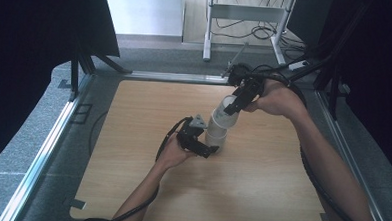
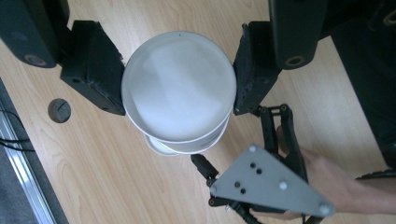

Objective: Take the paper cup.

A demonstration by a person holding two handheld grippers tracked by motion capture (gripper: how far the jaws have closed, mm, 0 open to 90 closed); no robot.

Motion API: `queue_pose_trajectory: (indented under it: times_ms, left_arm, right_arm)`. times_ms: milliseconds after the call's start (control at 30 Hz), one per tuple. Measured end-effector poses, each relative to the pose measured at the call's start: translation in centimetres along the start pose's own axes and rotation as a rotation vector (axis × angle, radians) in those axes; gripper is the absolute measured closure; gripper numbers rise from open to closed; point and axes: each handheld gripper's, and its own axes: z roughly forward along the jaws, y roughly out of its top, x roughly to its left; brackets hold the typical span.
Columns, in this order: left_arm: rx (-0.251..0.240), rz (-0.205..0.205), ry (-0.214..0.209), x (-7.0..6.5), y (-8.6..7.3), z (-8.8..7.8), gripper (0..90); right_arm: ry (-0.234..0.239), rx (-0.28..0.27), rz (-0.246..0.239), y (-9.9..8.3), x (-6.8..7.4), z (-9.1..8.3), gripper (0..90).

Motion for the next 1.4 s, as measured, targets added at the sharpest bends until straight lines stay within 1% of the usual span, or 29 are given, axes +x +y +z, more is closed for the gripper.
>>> queue_pose_trajectory:
  times_ms: [33, 100, 233, 367, 500, 700, 733, 800, 867, 900, 1067, 1133, 1267, 1333, 1367, 1400]
  left_arm:
    - [0.0, 0.0, 0.0, 0.0, 0.0, 0.0, 2.2]
    - [0.001, -0.009, -0.01, 0.1, -0.3, -0.3, 2.0]
    - [0.009, -0.007, -0.01, 0.1, -0.5, -0.7, 0.8]
    - [0.015, -0.019, -0.018, 0.0, -1.0, -1.4, 0.0]
    - [0.007, -0.022, -0.025, -0.3, -1.3, -2.1, 0.0]
    - [0.002, -0.003, -0.02, -0.9, -1.7, -2.9, 0.0]
    - [0.002, -0.003, -0.02, -0.9, -1.7, -2.9, 0.0]
    - [0.007, 0.008, -0.007, -1.0, -2.0, -3.1, 0.0]
    - [0.008, 0.007, -0.007, -1.1, -2.1, -3.1, 0.0]
    - [0.011, 0.012, 0.0, -1.2, -2.4, -3.2, 0.0]
    - [0.009, 0.034, 0.008, -1.5, -2.8, -3.5, 0.0]
    - [0.004, 0.046, 0.008, -1.6, -2.9, -3.7, 0.0]
    - [-0.008, 0.049, 0.009, -1.8, -3.2, -3.8, 0.0]
    - [-0.009, 0.066, 0.016, -1.9, -3.4, -4.0, 0.0]
    - [-0.009, 0.066, 0.016, -1.9, -3.4, -4.0, 0.0]
    - [-0.014, 0.07, 0.017, -1.9, -3.6, -4.1, 0.0]
  right_arm:
    - [0.0, 0.0, 0.0, 0.0, 0.0, 0.0, 37.1]
    - [-0.001, -0.002, -0.005, -0.6, 0.3, -0.2, 37.1]
    - [-0.002, -0.006, -0.006, -1.2, 0.5, -0.3, 37.1]
    - [-0.002, -0.012, -0.008, -2.3, 1.0, -0.3, 37.1]
    - [0.0, -0.015, -0.006, -3.4, 1.1, -0.1, 37.1]
    - [0.005, -0.031, 0.003, -5.0, 1.3, 0.2, 37.1]
    - [0.005, -0.031, 0.003, -5.0, 1.3, 0.2, 37.1]
    - [0.006, -0.037, 0.0, -5.7, 1.5, 0.4, 37.0]
    - [0.008, -0.041, 0.0, -5.9, 1.6, 0.5, 37.1]
    - [0.002, -0.048, 0.005, -6.3, 1.7, 0.7, 37.0]
    - [0.012, -0.057, 0.006, -7.4, 1.9, 1.1, 37.0]
    - [0.014, -0.059, 0.007, -7.8, 2.1, 1.4, 37.0]
    - [0.013, -0.071, -0.002, -8.3, 2.4, 1.9, 37.0]
    - [0.011, -0.069, -0.011, -8.8, 2.7, 2.5, 37.0]
    - [0.011, -0.069, -0.011, -8.8, 2.7, 2.5, 37.0]
    - [0.011, -0.068, -0.009, -9.0, 2.9, 3.0, 37.0]
